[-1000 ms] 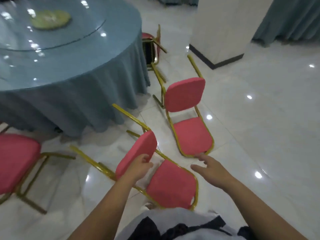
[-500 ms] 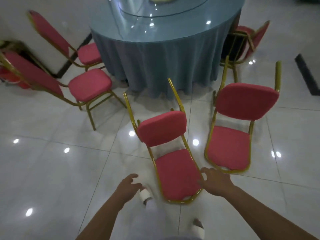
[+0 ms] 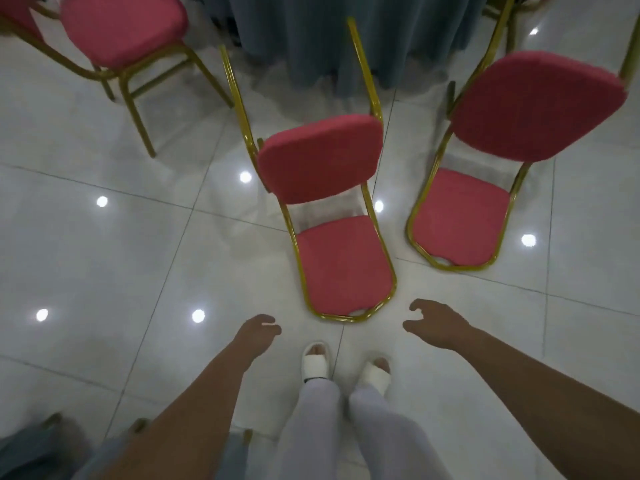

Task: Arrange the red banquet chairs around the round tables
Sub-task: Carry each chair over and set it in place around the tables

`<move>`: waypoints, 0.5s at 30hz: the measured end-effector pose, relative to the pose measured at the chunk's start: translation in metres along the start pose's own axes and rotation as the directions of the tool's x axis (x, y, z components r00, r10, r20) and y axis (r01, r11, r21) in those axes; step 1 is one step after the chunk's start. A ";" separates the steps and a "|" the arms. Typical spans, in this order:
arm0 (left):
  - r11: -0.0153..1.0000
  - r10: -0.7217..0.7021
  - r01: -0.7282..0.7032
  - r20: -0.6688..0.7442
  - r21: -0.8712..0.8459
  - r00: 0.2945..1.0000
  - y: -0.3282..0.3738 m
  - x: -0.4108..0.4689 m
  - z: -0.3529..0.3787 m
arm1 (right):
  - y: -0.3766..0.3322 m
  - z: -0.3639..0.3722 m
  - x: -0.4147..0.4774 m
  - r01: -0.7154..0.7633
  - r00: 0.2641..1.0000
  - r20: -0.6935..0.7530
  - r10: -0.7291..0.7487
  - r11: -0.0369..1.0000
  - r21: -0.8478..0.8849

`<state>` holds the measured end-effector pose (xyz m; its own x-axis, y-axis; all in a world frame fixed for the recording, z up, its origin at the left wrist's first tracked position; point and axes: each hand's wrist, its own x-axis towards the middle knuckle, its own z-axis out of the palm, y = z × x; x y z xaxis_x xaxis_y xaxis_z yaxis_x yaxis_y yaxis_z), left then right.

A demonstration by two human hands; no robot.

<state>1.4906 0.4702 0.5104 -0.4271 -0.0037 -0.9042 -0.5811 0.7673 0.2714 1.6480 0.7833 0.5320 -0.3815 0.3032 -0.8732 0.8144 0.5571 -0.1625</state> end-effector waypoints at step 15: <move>0.880 -0.057 0.009 -0.088 -0.475 0.995 -0.050 0.349 0.205 | 0.054 0.143 0.370 0.041 0.975 -0.214 0.065 0.888 0.457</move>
<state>1.5125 0.5622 0.1133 -0.4521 -0.1038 -0.8859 -0.8441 0.3708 0.3873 1.6133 0.8145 0.1345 -0.4124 0.4973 -0.7633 0.9078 0.1536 -0.3903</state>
